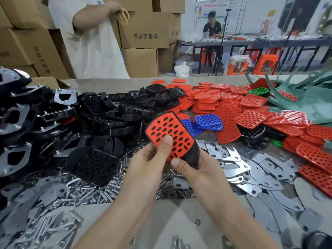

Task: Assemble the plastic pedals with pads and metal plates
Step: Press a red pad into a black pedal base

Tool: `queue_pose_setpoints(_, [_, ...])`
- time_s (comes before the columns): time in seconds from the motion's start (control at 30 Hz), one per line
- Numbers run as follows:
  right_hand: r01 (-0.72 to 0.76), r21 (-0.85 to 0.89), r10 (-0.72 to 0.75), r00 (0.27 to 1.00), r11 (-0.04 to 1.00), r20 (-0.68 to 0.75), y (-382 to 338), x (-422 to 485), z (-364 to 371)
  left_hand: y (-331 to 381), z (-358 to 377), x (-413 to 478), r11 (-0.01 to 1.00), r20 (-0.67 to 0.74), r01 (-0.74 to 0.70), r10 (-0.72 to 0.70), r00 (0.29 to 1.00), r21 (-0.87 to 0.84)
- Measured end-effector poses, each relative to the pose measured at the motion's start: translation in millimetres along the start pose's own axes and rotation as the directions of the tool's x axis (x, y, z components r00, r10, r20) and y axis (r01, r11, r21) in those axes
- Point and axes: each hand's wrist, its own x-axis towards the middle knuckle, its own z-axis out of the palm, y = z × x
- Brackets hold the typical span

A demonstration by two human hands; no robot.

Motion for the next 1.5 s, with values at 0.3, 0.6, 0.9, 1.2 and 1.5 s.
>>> queue_pose_setpoints(0.3, [-0.001,-0.076,0.001,1.0,0.997,0.01,-3.0,-0.6,-4.9,1.4,-10.4,6.1,0.988,0.019,0.131,-0.13,0.991,-0.078])
queue_pose_setpoints(0.6, [0.032,-0.077,-0.029,0.998,0.997,0.047,-1.0,-0.9,-1.3,-2.9,-8.8,9.0,0.974,-0.06,0.17,-0.181,0.982,-0.151])
queue_pose_setpoints(0.9, [-0.028,0.15,0.035,0.998,0.988,-0.046,-1.3,-1.2,6.8,-6.1,-0.3,6.2,0.997,-0.117,0.005,0.004,0.993,0.079])
queue_pose_setpoints(1.2, [-0.087,0.035,0.092,0.979,0.996,-0.184,-4.9,0.5,-4.5,-11.4,1.7,1.5,0.938,0.099,-0.113,0.084,0.992,0.328])
queue_pose_setpoints(1.5, [-0.118,-0.03,0.11,0.976,0.993,-0.19,-4.8,-1.8,1.7,-17.8,0.7,5.4,0.889,-0.019,-0.126,0.15,0.989,0.44])
